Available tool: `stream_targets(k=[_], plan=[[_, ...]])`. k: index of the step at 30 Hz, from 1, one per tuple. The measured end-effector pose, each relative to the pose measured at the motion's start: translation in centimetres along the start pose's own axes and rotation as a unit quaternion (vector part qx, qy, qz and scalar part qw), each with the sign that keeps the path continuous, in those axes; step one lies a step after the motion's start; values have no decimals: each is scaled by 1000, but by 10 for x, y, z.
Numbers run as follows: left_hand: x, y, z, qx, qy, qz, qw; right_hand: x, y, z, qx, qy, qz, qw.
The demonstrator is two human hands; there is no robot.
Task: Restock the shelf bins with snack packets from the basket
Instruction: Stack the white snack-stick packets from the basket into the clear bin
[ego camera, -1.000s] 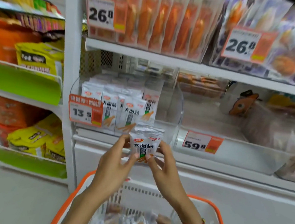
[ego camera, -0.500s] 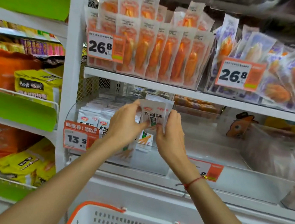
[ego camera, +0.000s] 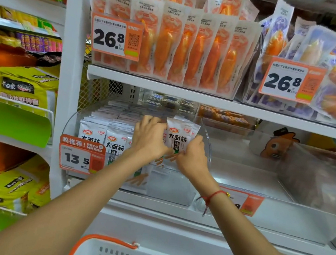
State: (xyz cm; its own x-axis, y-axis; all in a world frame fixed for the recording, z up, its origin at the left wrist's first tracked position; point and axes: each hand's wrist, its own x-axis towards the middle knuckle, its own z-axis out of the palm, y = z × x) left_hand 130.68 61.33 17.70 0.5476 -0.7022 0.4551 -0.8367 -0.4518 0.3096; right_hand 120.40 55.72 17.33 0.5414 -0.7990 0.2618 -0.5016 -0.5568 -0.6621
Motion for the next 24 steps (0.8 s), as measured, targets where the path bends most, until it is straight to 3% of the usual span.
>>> stream_targets(k=[7,10,16,21,24], plan=[[9,-21,-4,161,-3,12,987,39,3,31,37,-126,107,986],[15,-24,-6,198,-23,21,980,54,7,40,21,-142,147,979],[33,-7,2,272,-63,103,955,68,18,48,-30,-140,132,981],[40,5,14,307,-87,82,944,67,25,55,-116,-176,98,973],[42,5,14,304,-77,90,945,71,26,61,-104,-212,130,963]])
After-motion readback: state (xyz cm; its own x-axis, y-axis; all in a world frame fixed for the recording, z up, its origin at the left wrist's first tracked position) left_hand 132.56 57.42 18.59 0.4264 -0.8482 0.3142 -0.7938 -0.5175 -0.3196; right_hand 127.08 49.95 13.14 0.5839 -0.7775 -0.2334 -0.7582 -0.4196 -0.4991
